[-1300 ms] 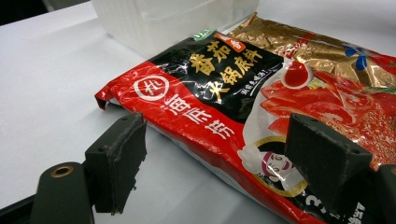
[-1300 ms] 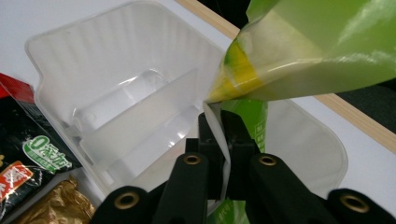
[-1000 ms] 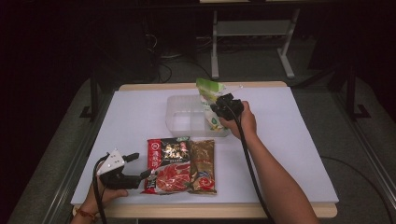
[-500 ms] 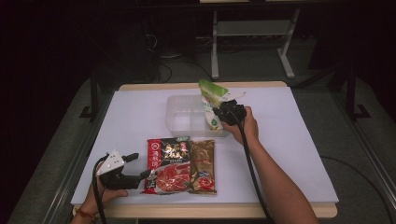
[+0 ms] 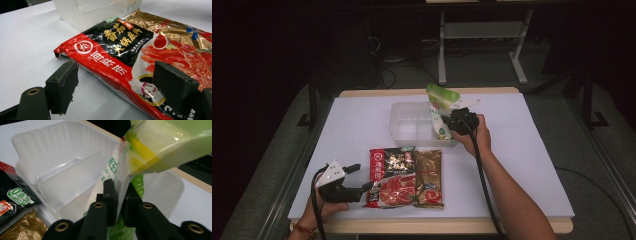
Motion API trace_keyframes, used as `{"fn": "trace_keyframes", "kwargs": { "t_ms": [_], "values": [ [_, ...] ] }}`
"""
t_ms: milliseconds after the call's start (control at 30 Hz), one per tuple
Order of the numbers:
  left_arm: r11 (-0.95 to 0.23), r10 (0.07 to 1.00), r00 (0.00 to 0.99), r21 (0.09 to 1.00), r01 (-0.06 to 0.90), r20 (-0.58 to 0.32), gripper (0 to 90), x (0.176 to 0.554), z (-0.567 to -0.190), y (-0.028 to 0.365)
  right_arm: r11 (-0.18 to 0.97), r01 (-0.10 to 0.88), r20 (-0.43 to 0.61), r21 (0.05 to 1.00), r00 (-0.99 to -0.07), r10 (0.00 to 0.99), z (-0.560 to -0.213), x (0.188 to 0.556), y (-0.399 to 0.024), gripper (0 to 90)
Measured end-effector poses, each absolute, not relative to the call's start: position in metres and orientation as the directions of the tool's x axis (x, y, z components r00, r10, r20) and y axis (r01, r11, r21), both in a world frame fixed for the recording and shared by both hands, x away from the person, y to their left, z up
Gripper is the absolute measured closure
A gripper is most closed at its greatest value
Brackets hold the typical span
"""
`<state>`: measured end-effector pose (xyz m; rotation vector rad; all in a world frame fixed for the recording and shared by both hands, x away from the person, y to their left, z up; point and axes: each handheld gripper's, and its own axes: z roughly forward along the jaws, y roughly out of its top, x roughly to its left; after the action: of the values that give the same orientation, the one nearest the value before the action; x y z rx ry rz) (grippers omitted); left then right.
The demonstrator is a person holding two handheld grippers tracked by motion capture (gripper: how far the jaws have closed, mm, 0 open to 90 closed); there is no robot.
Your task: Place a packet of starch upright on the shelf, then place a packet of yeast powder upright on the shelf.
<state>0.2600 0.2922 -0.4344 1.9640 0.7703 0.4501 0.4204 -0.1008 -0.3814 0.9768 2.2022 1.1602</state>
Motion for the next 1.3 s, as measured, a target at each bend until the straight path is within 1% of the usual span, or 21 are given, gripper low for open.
{"fn": "trace_keyframes", "kwargs": {
  "t_ms": [67, 100, 133, 233, 267, 300, 333, 400, 433, 467, 767, 867, 933, 1033, 1300],
  "values": [
    [-0.356, 0.678, 0.735, 0.874, 0.331, -0.002, 20.3, 0.261, -0.434, 0.291, 0.402, 0.365, -0.079, 0.84, -0.651, 0.755, -0.378, 0.418, -0.103, 81.0],
    [-0.357, 0.676, 0.737, 0.873, 0.331, -0.003, 20.3, 0.261, -0.434, 0.29, 0.412, 0.353, -0.094, 0.84, -0.654, 0.751, -0.376, 0.416, -0.105, 78.0],
    [-0.36, 0.674, 0.739, 0.872, 0.33, -0.002, 20.3, 0.261, -0.434, 0.29, 0.412, 0.353, -0.094, 0.84, -0.654, 0.751, -0.376, 0.416, -0.105, 78.0],
    [-0.366, 0.669, 0.743, 0.87, 0.331, -0.002, 20.3, 0.262, -0.435, 0.288, 0.404, 0.343, -0.086, 0.848, -0.663, 0.744, -0.371, 0.412, -0.111, 72.8],
    [-0.367, 0.668, 0.744, 0.868, 0.333, -0.003, 20.3, 0.261, -0.435, 0.287, 0.404, 0.343, -0.086, 0.848, -0.663, 0.744, -0.371, 0.412, -0.111, 72.8],
    [-0.37, 0.666, 0.746, 0.869, 0.329, 0.001, 20.3, 0.261, -0.435, 0.286, 0.401, 0.342, -0.084, 0.85, -0.662, 0.744, -0.37, 0.41, -0.112, 70.0],
    [-0.372, 0.662, 0.749, 0.869, 0.326, 0.003, 20.3, 0.26, -0.434, 0.286, 0.386, 0.327, -0.084, 0.863, -0.66, 0.746, -0.366, 0.404, -0.116, 65.3],
    [-0.366, 0.66, 0.751, 0.873, 0.324, -0.003, 20.3, 0.26, -0.433, 0.286, 0.376, 0.326, -0.078, 0.867, -0.658, 0.749, -0.364, 0.4, -0.119, 64.7],
    [-0.364, 0.66, 0.751, 0.873, 0.325, -0.005, 20.3, 0.26, -0.432, 0.285, 0.371, 0.315, -0.073, 0.873, -0.67, 0.739, -0.362, 0.396, -0.122, 65.4],
    [-0.365, 0.659, 0.752, 0.873, 0.324, -0.004, 20.3, 0.261, -0.432, 0.285, 0.38, 0.297, -0.088, 0.876, -0.677, 0.731, -0.359, 0.388, -0.127, 64.2],
    [-0.374, 0.662, 0.75, 0.87, 0.322, 0.007, 20.3, 0.26, -0.431, 0.283, 0.382, 0.275, -0.091, 0.882, -0.698, 0.711, -0.354, 0.362, -0.143, 60.5],
    [-0.387, 0.657, 0.753, 0.866, 0.316, 0.019, 20.3, 0.258, -0.431, 0.282, 0.384, 0.288, -0.071, 0.878, -0.713, 0.698, -0.359, 0.352, -0.147, 58.4],
    [-0.387, 0.658, 0.753, 0.866, 0.317, 0.019, 20.3, 0.258, -0.432, 0.281, 0.407, 0.311, -0.056, 0.859, -0.734, 0.677, -0.369, 0.344, -0.148, 55.4],
    [-0.393, 0.657, 0.754, 0.864, 0.315, 0.024, 20.3, 0.259, -0.432, 0.28, 0.421, 0.317, -0.051, 0.85, -0.745, 0.665, -0.377, 0.34, -0.148, 53.6],
    [-0.401, 0.661, 0.749, 0.861, 0.314, 0.035, 20.3, 0.256, -0.434, 0.283, 0.436, 0.378, 0.036, 0.817, -0.788, 0.615, -0.406, 0.336, -0.141, 40.7]
  ]
}}
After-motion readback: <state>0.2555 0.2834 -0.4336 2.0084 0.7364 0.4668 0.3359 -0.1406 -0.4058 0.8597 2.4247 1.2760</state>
